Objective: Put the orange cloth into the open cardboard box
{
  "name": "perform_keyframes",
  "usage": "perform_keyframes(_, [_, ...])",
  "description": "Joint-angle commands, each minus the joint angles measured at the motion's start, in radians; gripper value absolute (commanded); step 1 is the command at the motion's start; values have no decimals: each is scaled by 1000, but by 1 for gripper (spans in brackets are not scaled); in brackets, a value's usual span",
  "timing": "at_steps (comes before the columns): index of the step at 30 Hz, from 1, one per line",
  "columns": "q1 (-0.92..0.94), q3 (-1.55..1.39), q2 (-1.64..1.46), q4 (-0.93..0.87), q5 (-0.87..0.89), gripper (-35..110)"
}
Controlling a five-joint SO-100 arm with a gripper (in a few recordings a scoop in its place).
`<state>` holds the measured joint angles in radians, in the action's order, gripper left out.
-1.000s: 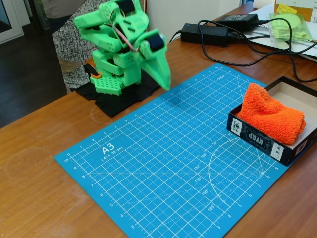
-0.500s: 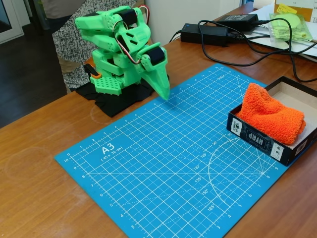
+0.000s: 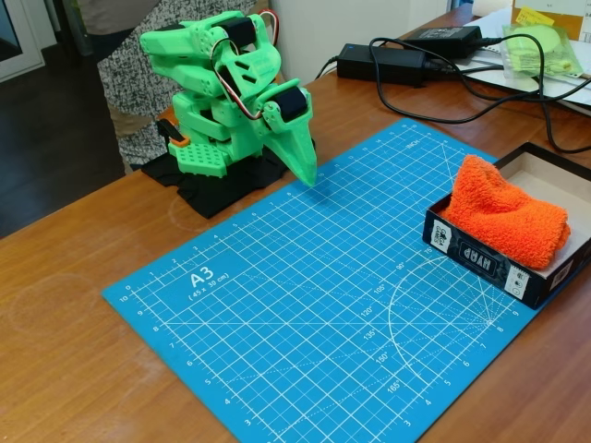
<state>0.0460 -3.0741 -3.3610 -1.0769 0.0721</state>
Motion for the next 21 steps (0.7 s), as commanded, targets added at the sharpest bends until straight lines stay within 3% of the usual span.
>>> perform_keyframes(1, [14, -9, -14, -5, 11, 0])
perform_keyframes(21, [-9, -9, -14, -6, -12, 0])
